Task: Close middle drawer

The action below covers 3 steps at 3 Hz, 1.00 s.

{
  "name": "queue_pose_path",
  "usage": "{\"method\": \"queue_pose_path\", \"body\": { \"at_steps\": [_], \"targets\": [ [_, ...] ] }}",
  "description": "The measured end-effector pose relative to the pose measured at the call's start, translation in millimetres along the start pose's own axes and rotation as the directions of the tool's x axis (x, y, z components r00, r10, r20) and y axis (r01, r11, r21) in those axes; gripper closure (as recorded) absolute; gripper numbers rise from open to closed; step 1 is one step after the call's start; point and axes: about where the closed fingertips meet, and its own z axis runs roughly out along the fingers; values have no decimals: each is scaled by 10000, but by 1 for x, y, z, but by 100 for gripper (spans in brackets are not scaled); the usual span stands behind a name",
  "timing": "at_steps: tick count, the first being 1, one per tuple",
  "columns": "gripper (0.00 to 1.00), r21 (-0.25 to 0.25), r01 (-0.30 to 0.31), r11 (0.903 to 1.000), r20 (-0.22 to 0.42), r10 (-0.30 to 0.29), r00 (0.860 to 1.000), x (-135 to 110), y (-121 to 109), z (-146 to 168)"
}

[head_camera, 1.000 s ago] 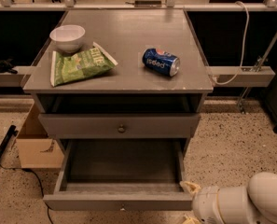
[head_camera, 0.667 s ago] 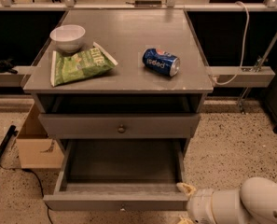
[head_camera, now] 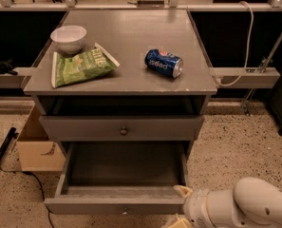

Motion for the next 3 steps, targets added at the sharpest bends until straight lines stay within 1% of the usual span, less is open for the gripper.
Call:
{"method": "queue_pose_path", "body": {
  "at_steps": [1, 2, 3],
  "targets": [
    [0, -11, -131, 9999, 43, 131, 9999, 3, -3, 4],
    [19, -15, -219, 9998, 73, 219, 9997, 7, -4, 8],
    [42, -6, -236, 9997, 67, 236, 9997, 9, -4, 8]
  ]
}}
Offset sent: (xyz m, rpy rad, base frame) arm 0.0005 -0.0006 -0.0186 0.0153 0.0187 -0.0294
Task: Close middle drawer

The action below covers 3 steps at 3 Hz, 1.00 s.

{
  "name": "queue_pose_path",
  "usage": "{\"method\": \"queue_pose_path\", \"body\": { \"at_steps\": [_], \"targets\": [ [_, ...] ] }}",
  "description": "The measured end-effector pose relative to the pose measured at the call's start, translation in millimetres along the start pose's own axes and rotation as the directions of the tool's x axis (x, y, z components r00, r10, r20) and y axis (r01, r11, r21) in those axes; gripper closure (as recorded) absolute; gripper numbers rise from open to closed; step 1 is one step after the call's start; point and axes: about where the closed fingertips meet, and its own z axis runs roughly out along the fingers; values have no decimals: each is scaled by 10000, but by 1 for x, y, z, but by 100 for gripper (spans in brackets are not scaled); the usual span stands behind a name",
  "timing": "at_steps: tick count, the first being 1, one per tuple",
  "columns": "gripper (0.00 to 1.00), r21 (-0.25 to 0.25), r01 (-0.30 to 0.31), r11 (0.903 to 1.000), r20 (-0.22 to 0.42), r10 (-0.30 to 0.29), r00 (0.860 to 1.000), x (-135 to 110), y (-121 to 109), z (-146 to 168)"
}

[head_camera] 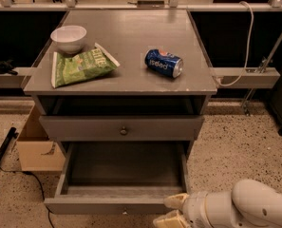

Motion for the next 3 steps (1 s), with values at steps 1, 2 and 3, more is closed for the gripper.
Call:
{"method": "queue_pose_path", "body": {
  "at_steps": [1, 2, 3],
  "targets": [
    [66, 18, -42, 10000, -75, 43, 10000, 4, -1, -1],
    [89, -43, -425, 9991, -432, 423, 9982, 12, -7, 2],
    [100, 103, -1512, 9885, -966, 1515, 9837, 31, -27, 10]
  ]
}}
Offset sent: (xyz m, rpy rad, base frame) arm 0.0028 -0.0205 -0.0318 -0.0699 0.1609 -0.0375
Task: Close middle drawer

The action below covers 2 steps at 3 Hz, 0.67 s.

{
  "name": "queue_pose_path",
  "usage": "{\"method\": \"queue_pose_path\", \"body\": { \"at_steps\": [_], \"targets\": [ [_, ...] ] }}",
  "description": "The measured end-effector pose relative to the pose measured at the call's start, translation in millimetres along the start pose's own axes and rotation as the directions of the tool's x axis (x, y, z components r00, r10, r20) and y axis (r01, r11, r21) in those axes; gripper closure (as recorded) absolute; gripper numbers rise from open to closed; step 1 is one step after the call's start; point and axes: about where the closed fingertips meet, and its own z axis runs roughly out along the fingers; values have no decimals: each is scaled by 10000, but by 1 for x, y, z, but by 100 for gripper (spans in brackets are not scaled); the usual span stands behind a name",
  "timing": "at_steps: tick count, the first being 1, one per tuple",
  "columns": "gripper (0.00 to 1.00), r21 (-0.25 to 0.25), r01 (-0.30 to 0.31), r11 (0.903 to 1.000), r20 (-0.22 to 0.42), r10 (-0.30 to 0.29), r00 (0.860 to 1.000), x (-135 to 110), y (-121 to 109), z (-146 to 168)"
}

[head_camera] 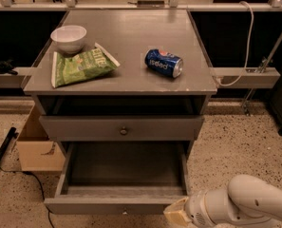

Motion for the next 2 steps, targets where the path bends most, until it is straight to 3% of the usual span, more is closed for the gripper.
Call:
{"method": "queue_pose_path", "body": {
  "at_steps": [1, 2],
  "targets": [
    [100, 0, 0, 10000, 0, 0, 10000, 0, 0, 0],
    [100, -191, -471, 9987, 417, 479, 9980, 13, 2, 5]
  ]
}}
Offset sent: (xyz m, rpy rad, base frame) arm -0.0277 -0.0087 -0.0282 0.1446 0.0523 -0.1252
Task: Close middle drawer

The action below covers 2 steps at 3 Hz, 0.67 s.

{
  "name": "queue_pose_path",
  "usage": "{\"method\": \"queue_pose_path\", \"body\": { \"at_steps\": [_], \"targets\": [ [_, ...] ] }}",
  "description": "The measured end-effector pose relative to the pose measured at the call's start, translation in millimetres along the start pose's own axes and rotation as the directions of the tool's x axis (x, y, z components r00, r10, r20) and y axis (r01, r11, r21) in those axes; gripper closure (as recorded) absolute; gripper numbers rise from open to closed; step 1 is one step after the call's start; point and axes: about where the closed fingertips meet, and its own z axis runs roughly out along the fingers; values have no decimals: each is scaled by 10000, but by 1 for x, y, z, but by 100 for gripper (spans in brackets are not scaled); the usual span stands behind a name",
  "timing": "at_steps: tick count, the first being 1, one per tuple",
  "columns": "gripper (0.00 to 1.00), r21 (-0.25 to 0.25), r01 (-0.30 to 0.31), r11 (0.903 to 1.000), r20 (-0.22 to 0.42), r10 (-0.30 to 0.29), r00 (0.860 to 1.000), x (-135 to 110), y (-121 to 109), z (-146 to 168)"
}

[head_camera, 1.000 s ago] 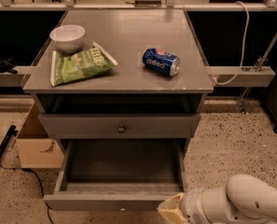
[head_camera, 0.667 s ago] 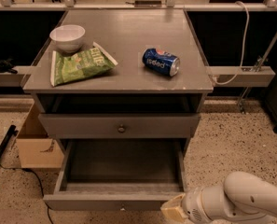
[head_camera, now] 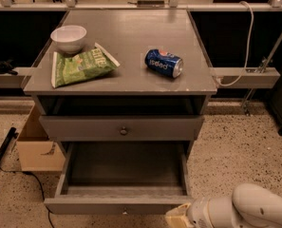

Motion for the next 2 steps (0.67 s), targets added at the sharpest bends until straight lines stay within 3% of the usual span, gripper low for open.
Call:
{"method": "queue_pose_path", "body": {
  "at_steps": [1, 2],
  "targets": [
    [100, -94, -700, 9975, 297, 702, 9971, 26, 1, 13],
    [100, -96, -696, 9975, 291, 699, 9971, 26, 1, 13]
  ]
}}
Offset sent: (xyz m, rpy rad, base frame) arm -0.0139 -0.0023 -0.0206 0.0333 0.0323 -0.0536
